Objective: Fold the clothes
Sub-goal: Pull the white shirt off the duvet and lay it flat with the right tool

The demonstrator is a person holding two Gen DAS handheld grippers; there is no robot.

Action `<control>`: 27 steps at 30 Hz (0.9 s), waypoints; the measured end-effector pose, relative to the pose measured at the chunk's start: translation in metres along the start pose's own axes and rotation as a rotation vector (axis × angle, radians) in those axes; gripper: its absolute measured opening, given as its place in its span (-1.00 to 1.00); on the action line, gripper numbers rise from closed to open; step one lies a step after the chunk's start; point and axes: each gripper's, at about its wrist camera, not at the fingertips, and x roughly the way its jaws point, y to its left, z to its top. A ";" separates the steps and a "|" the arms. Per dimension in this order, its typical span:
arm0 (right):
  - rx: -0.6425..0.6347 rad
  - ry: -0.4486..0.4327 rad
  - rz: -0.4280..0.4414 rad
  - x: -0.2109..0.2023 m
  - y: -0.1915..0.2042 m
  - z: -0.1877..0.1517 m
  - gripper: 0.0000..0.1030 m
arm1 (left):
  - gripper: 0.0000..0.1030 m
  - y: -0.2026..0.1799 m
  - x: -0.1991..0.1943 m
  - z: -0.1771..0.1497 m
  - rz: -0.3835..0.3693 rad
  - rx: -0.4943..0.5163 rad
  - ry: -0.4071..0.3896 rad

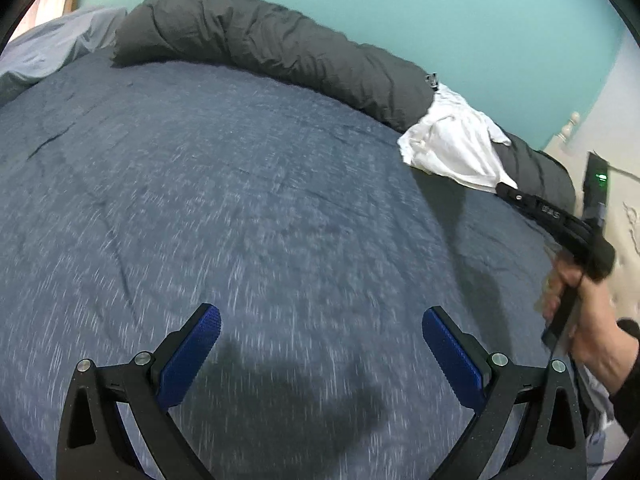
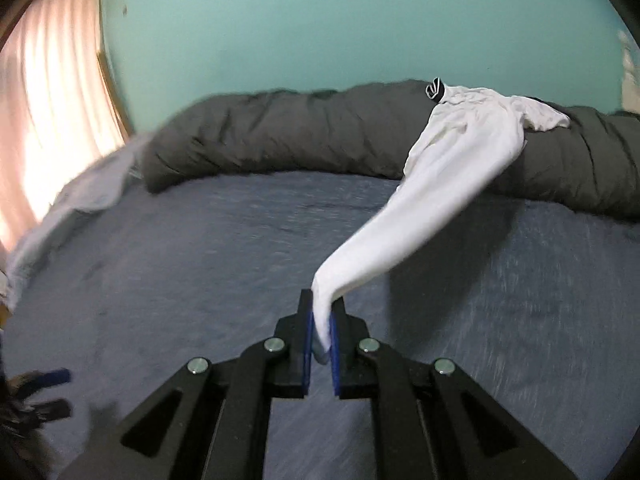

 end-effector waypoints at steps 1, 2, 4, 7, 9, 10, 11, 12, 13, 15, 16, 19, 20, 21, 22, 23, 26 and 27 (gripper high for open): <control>0.004 -0.024 0.009 -0.015 0.005 -0.008 -0.88 | 0.99 -0.001 -0.007 -0.007 -0.005 0.001 -0.011; 0.006 -0.047 0.017 -0.031 0.011 -0.016 -0.89 | 0.99 -0.001 -0.013 -0.014 -0.012 -0.001 -0.021; -0.018 -0.083 0.034 -0.058 0.025 -0.033 -0.89 | 0.99 0.000 -0.026 -0.027 -0.028 -0.006 -0.039; -0.017 -0.123 0.078 -0.097 0.041 -0.054 -0.89 | 0.99 -0.003 -0.045 -0.047 -0.035 0.001 -0.072; -0.004 -0.145 0.107 -0.120 0.050 -0.063 -0.89 | 0.99 -0.005 -0.058 -0.058 -0.039 0.008 -0.090; 0.002 -0.157 0.120 -0.131 0.055 -0.066 -0.89 | 0.99 -0.007 -0.066 -0.065 -0.043 0.011 -0.096; 0.005 -0.172 0.122 -0.145 0.060 -0.070 -0.89 | 0.99 -0.009 -0.075 -0.071 -0.045 0.011 -0.098; 0.005 -0.180 0.129 -0.159 0.069 -0.073 -0.89 | 0.99 -0.011 -0.082 -0.075 -0.047 0.009 -0.098; 0.005 -0.189 0.135 -0.174 0.077 -0.075 -0.90 | 0.99 -0.014 -0.093 -0.082 -0.050 0.012 -0.102; 0.005 -0.205 0.147 -0.203 0.095 -0.081 -0.90 | 0.99 -0.020 -0.113 -0.094 -0.045 0.023 -0.102; 0.012 -0.213 0.151 -0.220 0.101 -0.085 -0.90 | 0.99 -0.022 -0.123 -0.099 -0.041 0.028 -0.100; 0.035 -0.243 0.166 -0.273 0.121 -0.094 -0.90 | 0.99 -0.023 -0.148 -0.108 -0.036 0.016 -0.099; 0.032 -0.255 0.168 -0.288 0.126 -0.096 -0.90 | 0.99 -0.022 -0.157 -0.110 -0.037 0.013 -0.104; 0.023 -0.267 0.173 -0.304 0.132 -0.097 -0.90 | 0.99 -0.022 -0.166 -0.112 -0.038 0.010 -0.109; 0.013 -0.279 0.178 -0.320 0.138 -0.098 -0.90 | 0.99 -0.022 -0.176 -0.113 -0.039 0.006 -0.114; 0.003 -0.291 0.183 -0.336 0.144 -0.099 -0.90 | 0.99 -0.022 -0.185 -0.115 -0.039 0.003 -0.119; -0.012 -0.311 0.201 -0.378 0.155 -0.112 -0.90 | 0.99 -0.022 -0.210 -0.121 -0.046 -0.008 -0.140; -0.010 -0.301 0.201 -0.383 0.157 -0.117 -0.90 | 0.99 -0.022 -0.216 -0.123 -0.048 -0.008 -0.144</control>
